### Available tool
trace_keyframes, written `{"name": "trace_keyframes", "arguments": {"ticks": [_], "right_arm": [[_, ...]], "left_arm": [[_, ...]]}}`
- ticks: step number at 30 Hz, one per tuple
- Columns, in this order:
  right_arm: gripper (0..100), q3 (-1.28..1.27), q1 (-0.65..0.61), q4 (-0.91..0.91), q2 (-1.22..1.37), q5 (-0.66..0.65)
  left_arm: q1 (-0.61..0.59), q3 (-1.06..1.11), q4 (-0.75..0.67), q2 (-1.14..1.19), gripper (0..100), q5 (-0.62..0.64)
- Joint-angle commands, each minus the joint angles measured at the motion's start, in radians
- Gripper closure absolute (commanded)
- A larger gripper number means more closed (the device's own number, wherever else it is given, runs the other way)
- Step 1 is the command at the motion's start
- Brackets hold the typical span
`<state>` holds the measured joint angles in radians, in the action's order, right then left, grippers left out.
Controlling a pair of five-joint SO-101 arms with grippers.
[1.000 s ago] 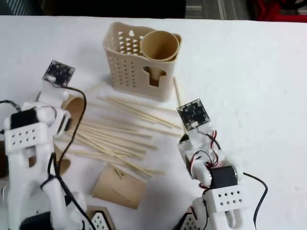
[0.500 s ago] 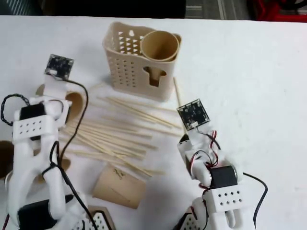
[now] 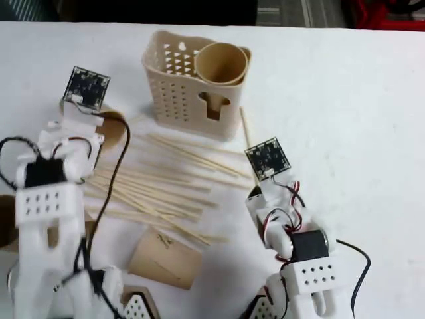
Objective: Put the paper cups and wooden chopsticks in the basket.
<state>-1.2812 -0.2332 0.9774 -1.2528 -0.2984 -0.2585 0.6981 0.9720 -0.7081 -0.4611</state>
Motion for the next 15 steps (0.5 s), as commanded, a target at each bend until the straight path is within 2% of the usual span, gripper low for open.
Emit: {"name": "trace_keyframes", "arguments": {"ticks": [1,5,9,15], "right_arm": [[95.7,0.005,0.03,-0.012,-0.016,0.011],[95.7,0.005,0.065,-0.013,-0.016,0.011],[95.7,0.005,0.065,-0.013,-0.016,0.011],[95.7,0.005,0.065,-0.013,-0.016,0.011]], "left_arm": [[0.054,-0.034,0.021,-0.189,98,0.015],[0.087,-0.044,0.023,-0.305,98,0.069],[0.117,-0.173,0.109,-0.309,98,0.14],[0.305,-0.439,0.226,-0.22,98,0.206]]}}
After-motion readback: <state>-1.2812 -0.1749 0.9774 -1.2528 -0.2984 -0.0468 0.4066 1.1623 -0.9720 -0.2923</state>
